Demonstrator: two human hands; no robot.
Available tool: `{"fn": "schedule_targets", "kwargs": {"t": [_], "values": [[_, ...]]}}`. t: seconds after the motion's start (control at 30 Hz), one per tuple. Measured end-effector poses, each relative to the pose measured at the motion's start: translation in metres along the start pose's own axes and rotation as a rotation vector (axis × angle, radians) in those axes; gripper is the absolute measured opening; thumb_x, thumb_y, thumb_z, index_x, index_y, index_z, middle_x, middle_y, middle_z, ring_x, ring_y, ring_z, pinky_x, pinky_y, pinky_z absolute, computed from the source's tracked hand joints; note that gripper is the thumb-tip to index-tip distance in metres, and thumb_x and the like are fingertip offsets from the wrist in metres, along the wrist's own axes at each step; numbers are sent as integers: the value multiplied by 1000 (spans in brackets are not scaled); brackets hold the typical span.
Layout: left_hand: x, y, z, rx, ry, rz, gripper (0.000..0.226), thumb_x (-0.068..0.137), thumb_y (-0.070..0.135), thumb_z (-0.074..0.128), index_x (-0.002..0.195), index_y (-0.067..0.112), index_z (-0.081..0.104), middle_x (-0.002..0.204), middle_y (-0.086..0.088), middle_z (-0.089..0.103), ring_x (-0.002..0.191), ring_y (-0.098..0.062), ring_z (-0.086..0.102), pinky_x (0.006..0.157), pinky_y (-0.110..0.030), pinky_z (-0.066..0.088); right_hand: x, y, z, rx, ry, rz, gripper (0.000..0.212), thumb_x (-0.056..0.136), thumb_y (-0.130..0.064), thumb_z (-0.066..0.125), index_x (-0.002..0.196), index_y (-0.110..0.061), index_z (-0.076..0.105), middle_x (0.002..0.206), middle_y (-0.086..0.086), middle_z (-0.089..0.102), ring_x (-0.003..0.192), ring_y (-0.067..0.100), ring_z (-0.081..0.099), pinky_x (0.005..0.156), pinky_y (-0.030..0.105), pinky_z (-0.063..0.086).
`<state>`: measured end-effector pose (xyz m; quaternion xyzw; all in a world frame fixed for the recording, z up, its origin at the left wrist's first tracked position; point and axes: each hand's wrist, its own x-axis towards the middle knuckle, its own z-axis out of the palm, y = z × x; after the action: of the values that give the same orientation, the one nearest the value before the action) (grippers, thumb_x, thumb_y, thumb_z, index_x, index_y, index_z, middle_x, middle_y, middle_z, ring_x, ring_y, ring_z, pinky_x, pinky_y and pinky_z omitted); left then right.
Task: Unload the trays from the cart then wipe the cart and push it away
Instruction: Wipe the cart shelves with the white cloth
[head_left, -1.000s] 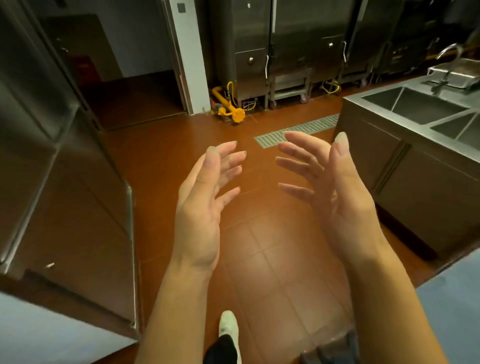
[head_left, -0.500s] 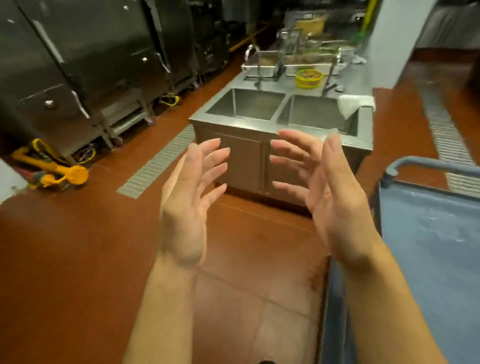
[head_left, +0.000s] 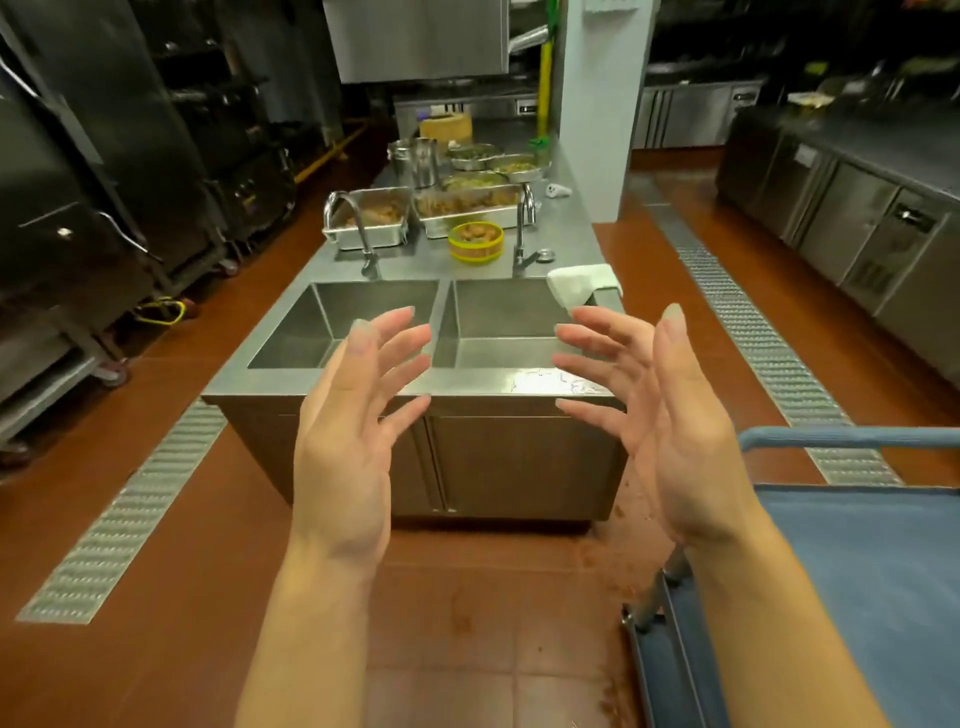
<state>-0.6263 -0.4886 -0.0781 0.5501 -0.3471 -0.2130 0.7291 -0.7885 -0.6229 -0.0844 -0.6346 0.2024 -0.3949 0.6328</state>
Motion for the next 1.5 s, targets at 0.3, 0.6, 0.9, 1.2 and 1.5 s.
{"fn": "schedule_targets", "kwargs": {"t": [0.3, 0.6, 0.9, 1.2, 1.5], "values": [[215, -92, 11, -69, -109, -84, 60, 92, 63, 45, 132, 23, 64, 130, 3, 70, 126, -17, 63, 111, -54, 42, 179, 68, -7, 40, 217, 96, 70, 95, -67, 25, 134, -23, 63, 129, -4, 70, 120, 19, 67, 101, 53, 54], [410, -161, 54, -103, -257, -242, 56, 92, 59, 41, 127, 26, 68, 126, 3, 72, 122, -16, 64, 110, -52, 43, 337, 109, -25, 73, 447, 177, 71, 97, -67, 24, 132, -21, 65, 127, -2, 71, 118, 21, 69, 101, 56, 53], [523, -241, 125, -49, -320, -352, 58, 91, 59, 41, 126, 23, 69, 124, 3, 73, 119, -16, 66, 106, -50, 47, 454, 160, -97, 77, 579, 243, 59, 94, -60, 38, 122, -20, 71, 123, 0, 73, 114, 22, 70, 100, 55, 54], [660, -352, 254, 100, -196, -447, 39, 108, 41, 38, 115, 24, 73, 114, 7, 77, 110, -11, 70, 104, -50, 51, 628, 245, -237, 162, 499, 414, 57, 103, -56, 36, 119, -15, 73, 119, 0, 75, 110, 21, 72, 95, 51, 58], [776, -518, 334, 292, -213, -672, 24, 105, 32, 49, 99, 23, 71, 109, 1, 74, 108, -23, 68, 96, -44, 52, 763, 401, -350, -188, 460, 659, 33, 105, -39, 48, 105, -17, 72, 115, 9, 70, 100, 25, 66, 85, 42, 55]]}}
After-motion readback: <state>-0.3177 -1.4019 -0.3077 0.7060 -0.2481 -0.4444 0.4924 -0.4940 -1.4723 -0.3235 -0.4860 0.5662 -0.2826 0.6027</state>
